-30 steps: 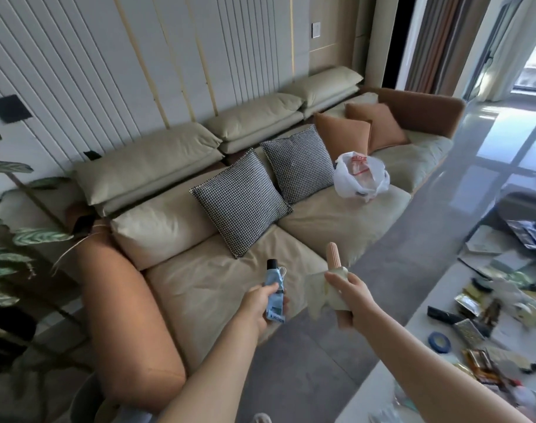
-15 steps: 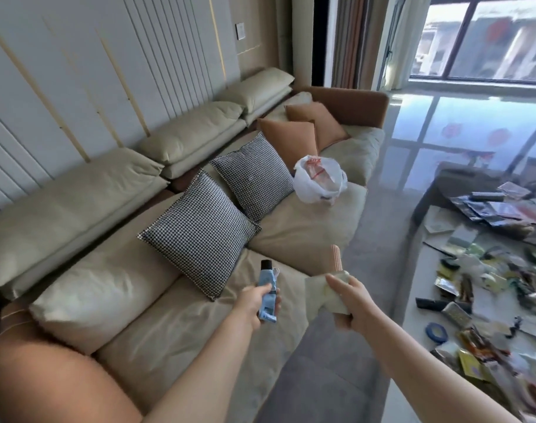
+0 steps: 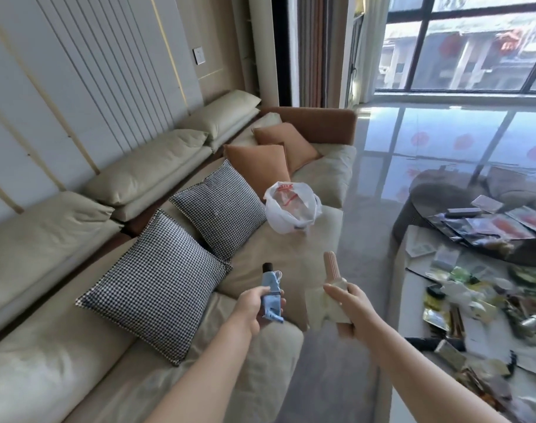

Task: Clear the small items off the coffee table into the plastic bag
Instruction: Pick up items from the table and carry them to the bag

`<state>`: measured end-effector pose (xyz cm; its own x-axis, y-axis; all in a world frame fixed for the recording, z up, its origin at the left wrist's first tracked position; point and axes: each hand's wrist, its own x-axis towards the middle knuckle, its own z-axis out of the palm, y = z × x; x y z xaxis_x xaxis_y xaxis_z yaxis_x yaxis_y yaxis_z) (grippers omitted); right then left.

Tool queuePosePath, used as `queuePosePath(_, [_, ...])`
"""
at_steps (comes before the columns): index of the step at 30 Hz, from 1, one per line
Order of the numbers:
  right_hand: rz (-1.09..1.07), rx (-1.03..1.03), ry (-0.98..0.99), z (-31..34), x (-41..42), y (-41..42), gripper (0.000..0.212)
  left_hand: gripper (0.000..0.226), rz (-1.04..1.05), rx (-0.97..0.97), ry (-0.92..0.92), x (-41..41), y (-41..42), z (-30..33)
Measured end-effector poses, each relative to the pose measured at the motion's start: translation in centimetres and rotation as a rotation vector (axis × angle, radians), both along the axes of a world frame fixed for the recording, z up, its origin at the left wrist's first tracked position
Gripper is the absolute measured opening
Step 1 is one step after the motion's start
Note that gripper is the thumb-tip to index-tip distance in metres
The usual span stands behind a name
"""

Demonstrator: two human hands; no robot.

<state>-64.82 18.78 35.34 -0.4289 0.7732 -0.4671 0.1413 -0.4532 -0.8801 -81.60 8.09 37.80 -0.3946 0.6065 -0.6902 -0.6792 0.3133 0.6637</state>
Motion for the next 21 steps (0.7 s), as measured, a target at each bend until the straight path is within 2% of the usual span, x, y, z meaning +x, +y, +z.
queuePosePath(2, [-0.011, 0.01, -0.012, -0.2, -0.5, 2.5, 0.026, 0.026, -0.006, -0.005, 0.02, 0.0, 2.2, 0.2])
queuePosePath(5, [-0.041, -0.002, -0.02, -0.3, -1.2, 5.5, 0.024, 0.021, -0.028, -0.03, 0.088, -0.2, 5.0, 0.2])
queuePosePath(12, [-0.05, -0.031, -0.022, -0.5, -3.5, 12.1, 0.019, 0.016, -0.082, -0.02, 0.118, -2.6, 12.3, -0.7])
queuePosePath(21, [-0.071, -0.022, -0.063, -1.1, -8.1, 21.9, 0.025, 0.018, -0.136, -0.032, 0.067, -8.6, 23.8, -2.3])
